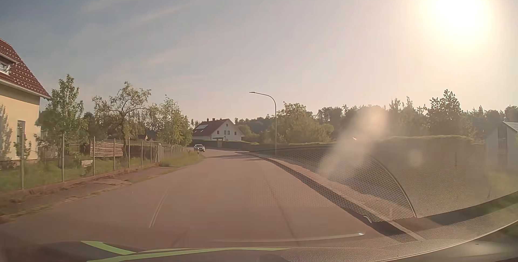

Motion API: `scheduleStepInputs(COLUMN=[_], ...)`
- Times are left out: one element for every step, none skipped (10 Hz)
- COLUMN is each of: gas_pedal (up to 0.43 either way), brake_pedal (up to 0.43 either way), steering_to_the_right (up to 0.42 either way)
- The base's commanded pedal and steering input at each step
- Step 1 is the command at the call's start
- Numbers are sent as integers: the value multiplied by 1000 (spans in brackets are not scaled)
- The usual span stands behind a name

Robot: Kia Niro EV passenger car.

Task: Follow the waypoints while adhering to traffic rules and regulations

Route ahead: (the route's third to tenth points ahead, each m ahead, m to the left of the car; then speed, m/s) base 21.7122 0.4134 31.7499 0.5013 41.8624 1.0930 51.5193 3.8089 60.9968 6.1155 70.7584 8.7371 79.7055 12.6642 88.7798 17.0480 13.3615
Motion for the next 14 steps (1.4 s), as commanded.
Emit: scheduleStepInputs(gas_pedal=[87, 87, 87, 87, 87, 87, 87, 87, 87, 87, 87, 87, 87, 87], brake_pedal=[0, 0, 0, 0, 0, 0, 0, 0, 0, 0, 0, 0, 0, 0], steering_to_the_right=[-8, -8, -7, -7, -7, -7, -7, -7, -7, -7, -8, -8, -8, -9])
